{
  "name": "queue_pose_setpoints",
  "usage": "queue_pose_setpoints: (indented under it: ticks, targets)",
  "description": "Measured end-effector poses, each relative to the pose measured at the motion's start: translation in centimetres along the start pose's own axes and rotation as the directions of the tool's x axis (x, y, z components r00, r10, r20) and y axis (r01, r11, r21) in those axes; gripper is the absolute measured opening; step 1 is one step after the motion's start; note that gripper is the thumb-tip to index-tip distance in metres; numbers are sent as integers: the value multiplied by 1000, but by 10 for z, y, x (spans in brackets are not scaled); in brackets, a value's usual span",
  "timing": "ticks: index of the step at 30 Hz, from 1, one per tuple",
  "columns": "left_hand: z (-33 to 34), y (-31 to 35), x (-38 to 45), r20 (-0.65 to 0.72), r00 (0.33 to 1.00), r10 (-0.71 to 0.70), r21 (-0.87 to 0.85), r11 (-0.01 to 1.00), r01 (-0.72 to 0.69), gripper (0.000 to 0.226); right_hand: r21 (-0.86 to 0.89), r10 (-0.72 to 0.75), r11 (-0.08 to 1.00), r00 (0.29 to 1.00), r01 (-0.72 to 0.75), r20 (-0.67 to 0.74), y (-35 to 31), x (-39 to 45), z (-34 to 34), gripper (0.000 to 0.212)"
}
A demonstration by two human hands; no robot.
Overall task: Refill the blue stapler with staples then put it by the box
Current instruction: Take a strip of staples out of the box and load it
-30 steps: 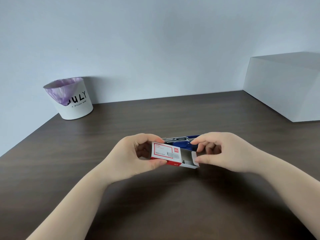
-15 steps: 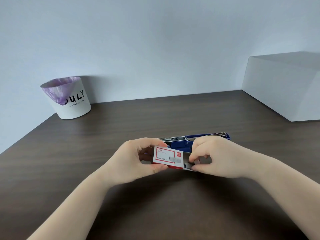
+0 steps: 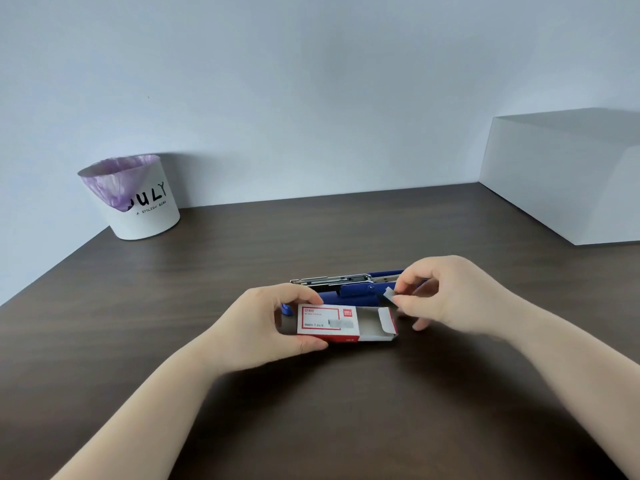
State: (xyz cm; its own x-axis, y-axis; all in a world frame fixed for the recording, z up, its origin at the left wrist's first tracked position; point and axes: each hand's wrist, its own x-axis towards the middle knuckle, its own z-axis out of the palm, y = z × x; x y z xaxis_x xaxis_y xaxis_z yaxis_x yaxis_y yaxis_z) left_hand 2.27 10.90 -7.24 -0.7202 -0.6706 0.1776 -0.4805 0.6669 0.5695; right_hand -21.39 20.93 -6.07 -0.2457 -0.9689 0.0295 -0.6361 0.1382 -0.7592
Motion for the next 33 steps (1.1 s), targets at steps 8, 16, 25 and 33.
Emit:
queue_pose_setpoints:
  ticks: [8, 16, 25, 33]
  targets:
    - [1, -2, 0, 16, 1000, -5, 54, 999, 5, 46, 157, 26, 987, 998, -35, 60, -2, 0, 6, 5]
    - [7, -4, 5, 32, 999, -9, 34, 999, 8, 45, 169, 18, 985, 997, -30, 76, -5, 0, 10, 5]
    - [15, 1, 7, 28, 1000, -12, -3, 1000, 12, 48, 144, -29, 989, 996, 16, 88, -3, 3, 18, 5]
    - [15, -4, 6, 32, 999, -34, -107, 994, 38, 50, 192, -38, 981, 997, 25, 66, 0, 6, 21, 4]
